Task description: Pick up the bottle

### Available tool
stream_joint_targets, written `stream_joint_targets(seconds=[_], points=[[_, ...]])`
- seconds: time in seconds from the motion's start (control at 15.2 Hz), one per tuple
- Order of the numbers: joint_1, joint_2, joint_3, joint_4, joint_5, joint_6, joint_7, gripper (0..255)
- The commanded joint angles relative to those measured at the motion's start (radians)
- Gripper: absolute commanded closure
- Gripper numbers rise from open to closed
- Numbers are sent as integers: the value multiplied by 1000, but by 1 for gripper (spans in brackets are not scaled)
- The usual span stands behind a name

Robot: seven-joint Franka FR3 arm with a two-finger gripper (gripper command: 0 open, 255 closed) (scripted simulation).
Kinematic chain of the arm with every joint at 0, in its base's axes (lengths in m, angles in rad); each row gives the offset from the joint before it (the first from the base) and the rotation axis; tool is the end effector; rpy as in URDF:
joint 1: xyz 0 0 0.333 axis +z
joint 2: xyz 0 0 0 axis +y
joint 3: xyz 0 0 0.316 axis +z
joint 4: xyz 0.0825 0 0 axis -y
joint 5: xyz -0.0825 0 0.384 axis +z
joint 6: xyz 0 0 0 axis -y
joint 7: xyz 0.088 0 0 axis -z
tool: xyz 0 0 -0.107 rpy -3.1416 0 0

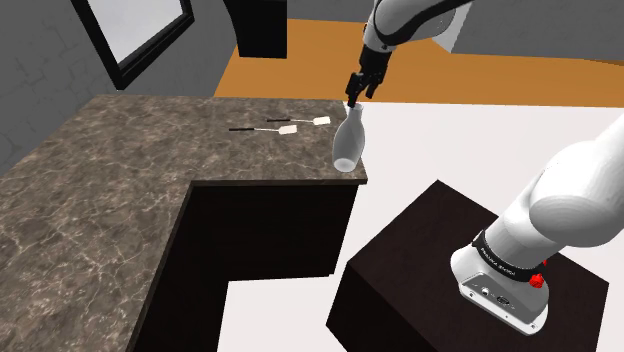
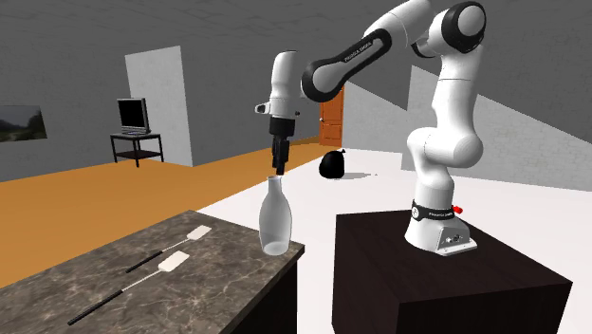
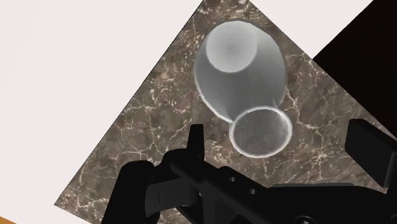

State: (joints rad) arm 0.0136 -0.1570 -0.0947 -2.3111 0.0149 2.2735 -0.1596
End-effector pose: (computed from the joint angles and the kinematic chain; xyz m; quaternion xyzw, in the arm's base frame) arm 0.4965 -0.0407 0.4193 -0.9975 -0.0348 -0.0605 0.0062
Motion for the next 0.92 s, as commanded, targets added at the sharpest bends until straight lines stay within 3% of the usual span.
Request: stream_joint_targets(seconds=[0.0,0.59,0.66,0.86], points=[[1,62,-3,31,6,33,-15,0],[2,118,-4,-17,16,136,-24,0],[1,119,-5,-16,17,136,-26,255],[1,119,-5,-17,17,137,-26,255]])
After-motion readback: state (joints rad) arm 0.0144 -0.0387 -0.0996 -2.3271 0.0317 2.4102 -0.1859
